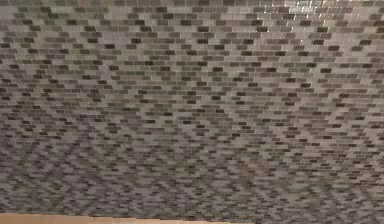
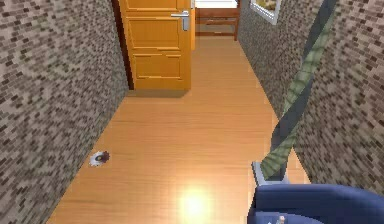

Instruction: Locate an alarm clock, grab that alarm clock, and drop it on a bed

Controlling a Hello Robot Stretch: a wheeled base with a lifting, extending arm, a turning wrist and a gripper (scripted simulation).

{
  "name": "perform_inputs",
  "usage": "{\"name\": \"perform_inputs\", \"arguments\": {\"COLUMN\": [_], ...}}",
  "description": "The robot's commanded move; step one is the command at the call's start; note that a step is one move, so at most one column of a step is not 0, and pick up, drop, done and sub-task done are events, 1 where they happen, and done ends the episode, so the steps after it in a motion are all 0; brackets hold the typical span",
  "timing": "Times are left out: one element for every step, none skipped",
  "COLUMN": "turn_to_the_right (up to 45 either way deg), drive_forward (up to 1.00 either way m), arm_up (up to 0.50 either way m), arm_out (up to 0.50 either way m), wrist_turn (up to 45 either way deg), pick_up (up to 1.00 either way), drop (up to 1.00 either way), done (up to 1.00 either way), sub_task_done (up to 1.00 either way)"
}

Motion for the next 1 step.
{"name": "perform_inputs", "arguments": {"turn_to_the_right": [0.0], "drive_forward": [0.05], "arm_up": [0.0], "arm_out": [0.0], "wrist_turn": [0.0], "pick_up": [0.0], "drop": [0.0], "done": [0.0], "sub_task_done": [0.0]}}
